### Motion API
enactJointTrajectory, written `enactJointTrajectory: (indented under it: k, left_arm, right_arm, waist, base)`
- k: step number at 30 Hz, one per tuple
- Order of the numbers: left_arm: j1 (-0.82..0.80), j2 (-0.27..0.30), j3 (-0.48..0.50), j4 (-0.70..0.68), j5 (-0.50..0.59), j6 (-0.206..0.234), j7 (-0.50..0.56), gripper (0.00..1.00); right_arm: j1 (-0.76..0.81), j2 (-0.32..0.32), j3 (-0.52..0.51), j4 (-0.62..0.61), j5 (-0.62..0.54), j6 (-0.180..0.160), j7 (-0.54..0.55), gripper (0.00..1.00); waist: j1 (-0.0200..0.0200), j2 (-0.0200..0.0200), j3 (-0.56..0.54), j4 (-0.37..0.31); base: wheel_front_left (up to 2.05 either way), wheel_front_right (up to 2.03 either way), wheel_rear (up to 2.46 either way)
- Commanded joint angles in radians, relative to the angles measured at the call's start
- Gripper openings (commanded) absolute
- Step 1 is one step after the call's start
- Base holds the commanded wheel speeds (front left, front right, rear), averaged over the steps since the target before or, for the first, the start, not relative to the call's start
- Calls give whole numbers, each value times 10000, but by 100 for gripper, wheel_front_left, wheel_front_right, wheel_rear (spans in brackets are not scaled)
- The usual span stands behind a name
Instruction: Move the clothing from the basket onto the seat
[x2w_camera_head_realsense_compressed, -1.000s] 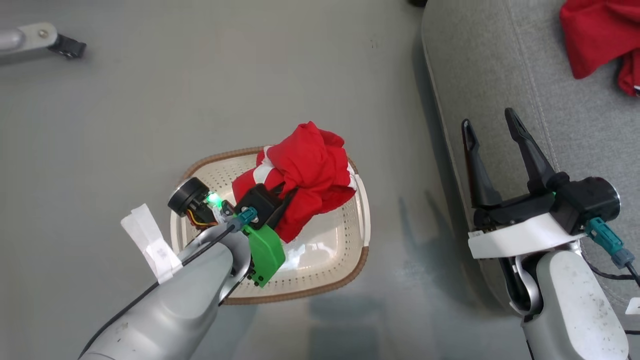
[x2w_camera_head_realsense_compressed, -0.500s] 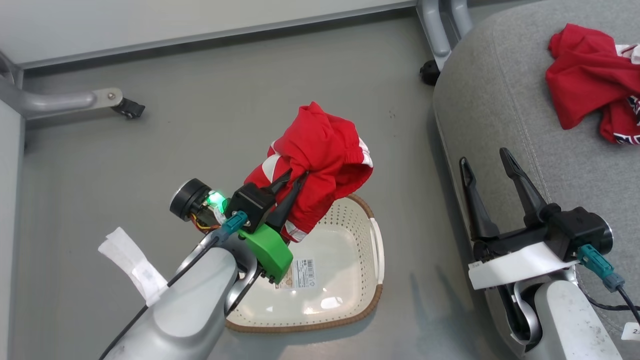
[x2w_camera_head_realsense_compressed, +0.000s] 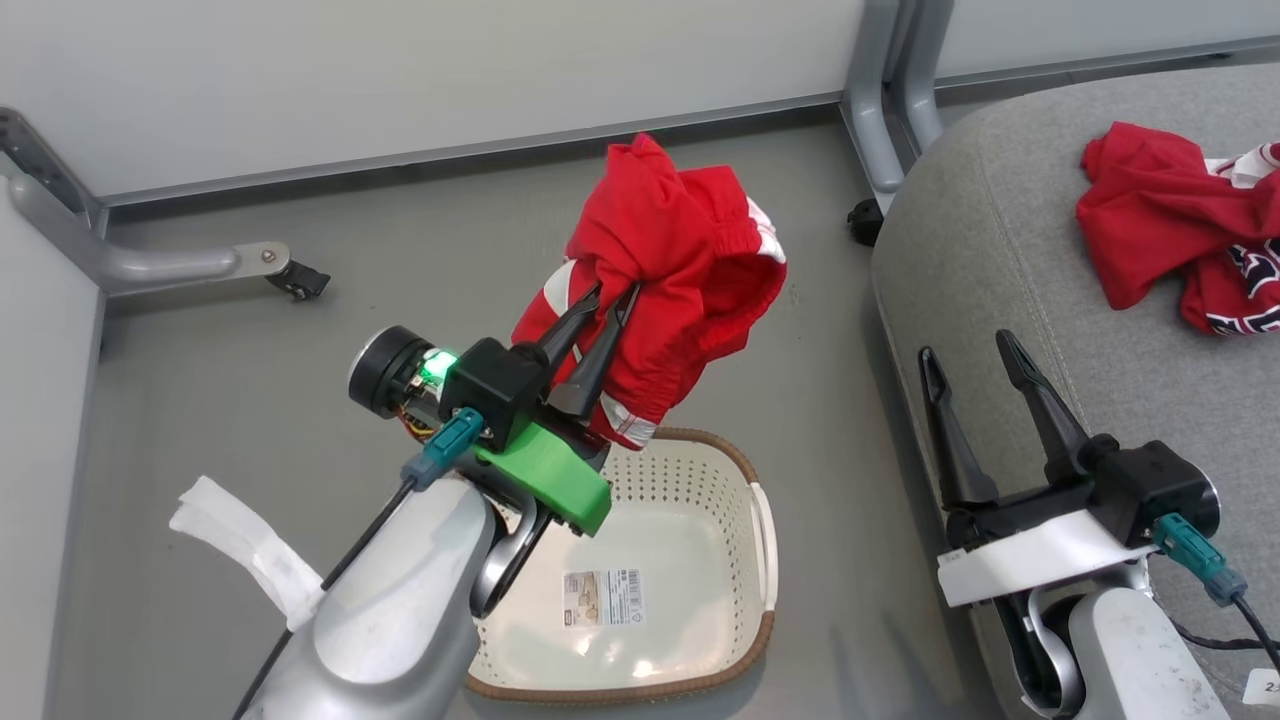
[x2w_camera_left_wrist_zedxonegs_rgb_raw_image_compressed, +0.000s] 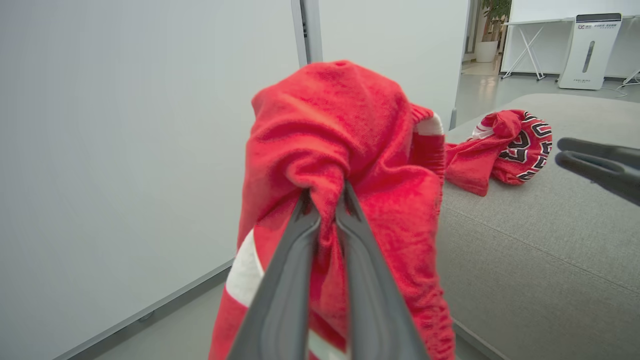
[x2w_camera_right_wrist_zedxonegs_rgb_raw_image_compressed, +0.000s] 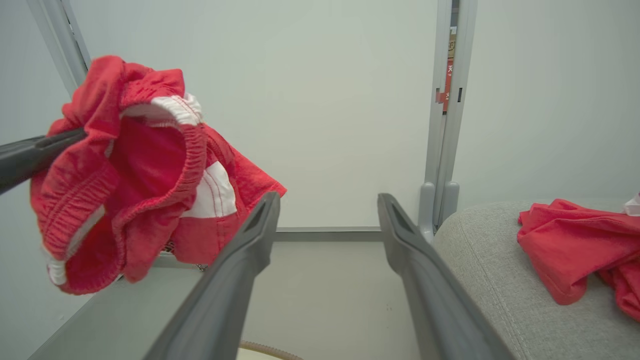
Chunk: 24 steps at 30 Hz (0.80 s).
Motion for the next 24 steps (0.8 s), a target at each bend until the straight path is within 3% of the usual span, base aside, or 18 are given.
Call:
enactJointTrajectory:
  k: [1, 12, 24]
  left_arm:
    - [200, -75, 113, -161, 29, -27, -30, 0]
    - [394, -427, 666, -1126, 221, -74, -30, 0]
    - [533, -529, 827, -1224, 459, -119, -31, 0]
  right_arm:
    - [177, -31, -7, 10, 59, -7, -1, 100]
    - [261, -29, 6, 39, 147, -7, 0, 100]
    - [-176, -29, 436, -446, -12, -7, 0, 100]
  waist:
    - [1, 0, -45, 29]
    - [1, 0, -153, 61]
    - [1, 0, -144, 43]
  base:
    - [0, 0, 0]
    - [0, 0, 0]
    - [0, 0, 0]
